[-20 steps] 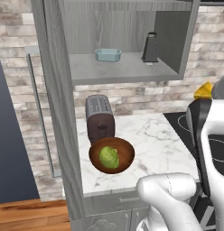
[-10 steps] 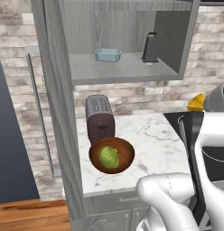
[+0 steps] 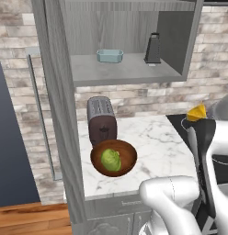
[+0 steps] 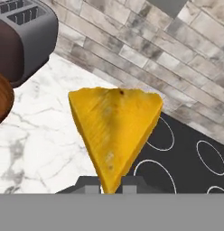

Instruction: Pick the cheese from the fridge and the cheese grater from the cabinet and place them next to the salad bowl.

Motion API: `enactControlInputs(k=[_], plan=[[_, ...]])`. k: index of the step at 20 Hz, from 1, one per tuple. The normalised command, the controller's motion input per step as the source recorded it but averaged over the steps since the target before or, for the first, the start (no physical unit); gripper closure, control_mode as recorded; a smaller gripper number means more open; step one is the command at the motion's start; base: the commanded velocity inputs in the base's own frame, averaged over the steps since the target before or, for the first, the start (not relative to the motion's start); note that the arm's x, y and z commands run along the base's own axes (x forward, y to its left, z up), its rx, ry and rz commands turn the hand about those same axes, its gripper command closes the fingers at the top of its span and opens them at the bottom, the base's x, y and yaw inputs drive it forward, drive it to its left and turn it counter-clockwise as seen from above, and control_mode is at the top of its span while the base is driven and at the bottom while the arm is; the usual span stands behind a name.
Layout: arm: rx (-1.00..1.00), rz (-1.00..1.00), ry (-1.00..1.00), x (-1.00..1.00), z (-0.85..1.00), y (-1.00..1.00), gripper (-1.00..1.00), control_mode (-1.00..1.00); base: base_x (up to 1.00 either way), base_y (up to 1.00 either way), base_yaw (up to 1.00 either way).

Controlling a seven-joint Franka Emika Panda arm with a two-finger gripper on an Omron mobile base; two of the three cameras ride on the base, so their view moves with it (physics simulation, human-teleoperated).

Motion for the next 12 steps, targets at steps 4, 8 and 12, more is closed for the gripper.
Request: enactControlInputs(k=[4,8,12], plan=[[0.28,0.0,0.12,0.0,0.0,0.0,1.0,-1.0,0.0,0.0,0.0],[0.15,0.0,0.16,0.0,-0.06,0.08,1.0,-1.0,0.0,0.0,0.0],[0.02,0.0,0.14,0.0,-0.28,0.23,1.0,-1.0,0.0,0.0,0.0]])
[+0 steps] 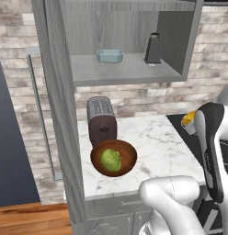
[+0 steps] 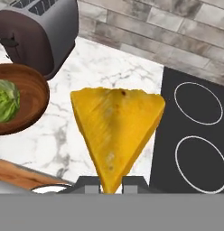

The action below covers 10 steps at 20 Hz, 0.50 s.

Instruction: Pick the cheese from the fridge and the cheese grater from the cabinet and place them next to the salad bowl.

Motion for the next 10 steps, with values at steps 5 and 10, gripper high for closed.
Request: enactControlInputs(k=[5,10], plan=[[0.0,0.0,0.08,0.0,-0.33,0.3,1.0,-1.0,0.0,0.0,0.0],[0.0,0.0,0.04,0.06,-0.35,0.2,1.0,-1.0,0.0,0.0,0.0]])
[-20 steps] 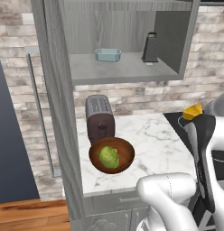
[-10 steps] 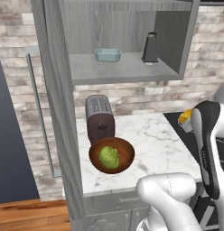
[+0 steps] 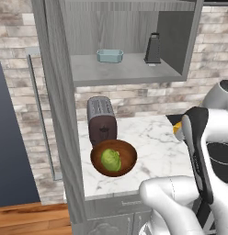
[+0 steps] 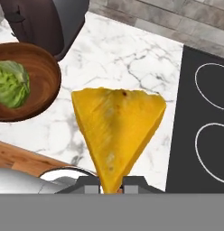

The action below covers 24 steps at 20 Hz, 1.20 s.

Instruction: Pick the cheese from the fridge and the cheese grater from the cabinet and place them next to the salad bowl.

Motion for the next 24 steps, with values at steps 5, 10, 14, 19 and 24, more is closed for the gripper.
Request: enactControlInputs(k=[5,10,14,19,24], plan=[[0.0,0.0,0.0,0.08,-0.28,0.09,1.0,-1.0,0.0,0.0,0.0],[0.0,0.0,0.0,0.15,-0.18,0.11,1.0,-1.0,0.0,0.0,0.0],[0.01,0.0,0.0,0.1,-0.12,0.13,1.0,-1.0,0.0,0.0,0.0],[0.04,0.0,0.08,0.08,-0.25,0.15,1.0,-1.0,0.0,0.0,0.0],[0.04,0.0,0.1,0.12,-0.28,0.07,1.0,-1.0,0.0,0.0,0.0]])
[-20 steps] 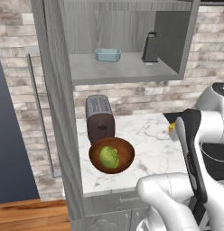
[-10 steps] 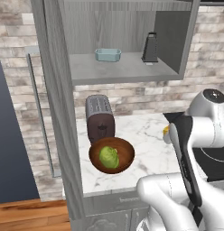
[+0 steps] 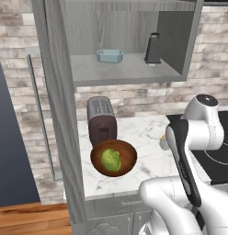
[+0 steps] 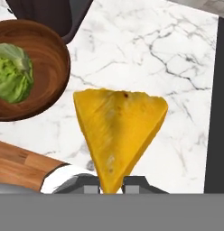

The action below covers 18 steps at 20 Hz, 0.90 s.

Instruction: Pick the cheese from the fridge and the cheese grater from the cabinet and place them next to the salad bowl.

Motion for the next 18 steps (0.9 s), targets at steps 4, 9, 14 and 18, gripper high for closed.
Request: enactControlInputs(k=[4,9,14,18], plan=[[0.03,0.04,0.06,0.19,-0.06,0.0,1.0,-1.0,0.0,0.0,0.0],[0.0,0.11,0.0,0.2,-0.12,0.0,1.0,-1.0,0.0,0.0,0.0],[0.0,0.19,-0.01,0.11,-0.31,0.0,1.0,-1.0,0.0,0.0,0.0],[0.0,0.19,-0.04,0.1,-0.32,0.0,1.0,-1.0,0.0,0.0,0.0]])
